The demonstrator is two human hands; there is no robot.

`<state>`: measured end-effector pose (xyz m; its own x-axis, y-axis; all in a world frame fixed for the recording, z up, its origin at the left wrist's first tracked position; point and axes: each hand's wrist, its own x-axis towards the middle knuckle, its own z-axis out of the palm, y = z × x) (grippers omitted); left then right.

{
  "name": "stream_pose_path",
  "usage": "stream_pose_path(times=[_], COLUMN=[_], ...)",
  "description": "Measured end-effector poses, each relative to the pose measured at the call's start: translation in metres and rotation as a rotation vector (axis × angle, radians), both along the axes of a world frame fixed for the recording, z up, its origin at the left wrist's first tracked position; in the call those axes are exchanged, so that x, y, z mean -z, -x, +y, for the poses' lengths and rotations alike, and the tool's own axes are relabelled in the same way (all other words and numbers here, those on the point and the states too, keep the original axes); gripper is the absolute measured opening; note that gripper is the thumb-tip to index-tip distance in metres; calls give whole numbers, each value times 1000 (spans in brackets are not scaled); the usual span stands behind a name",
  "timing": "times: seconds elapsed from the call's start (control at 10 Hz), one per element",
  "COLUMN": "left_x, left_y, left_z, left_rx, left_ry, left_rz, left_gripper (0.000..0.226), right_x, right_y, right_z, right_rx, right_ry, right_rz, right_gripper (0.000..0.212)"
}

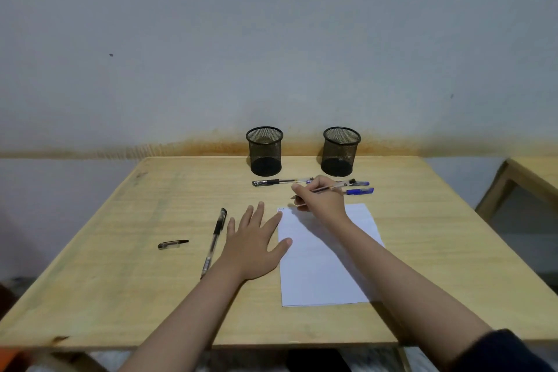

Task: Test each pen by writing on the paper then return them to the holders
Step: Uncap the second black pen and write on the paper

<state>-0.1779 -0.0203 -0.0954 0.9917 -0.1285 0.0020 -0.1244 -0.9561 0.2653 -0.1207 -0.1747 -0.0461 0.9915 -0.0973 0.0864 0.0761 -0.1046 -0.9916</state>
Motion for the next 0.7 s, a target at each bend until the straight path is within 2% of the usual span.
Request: stream_pose_path(times=[0.2, 0.4, 0.7], left_x=[3, 4, 4], left_y=[-1, -1, -1], left_z=[1, 0, -1], left_rx=[1, -4, -4], left_ry=[-4, 2, -7], left_rz=[-7, -6, -11], left_gripper=[66, 66, 66], right_x=[16, 22, 26], right_y=[-16, -21, -25], right_z=[13, 13, 15], right_rx=[-23, -12, -19], right_ry=[31, 144, 191], right_rz=[8, -17, -34], right_gripper=[19, 25, 32])
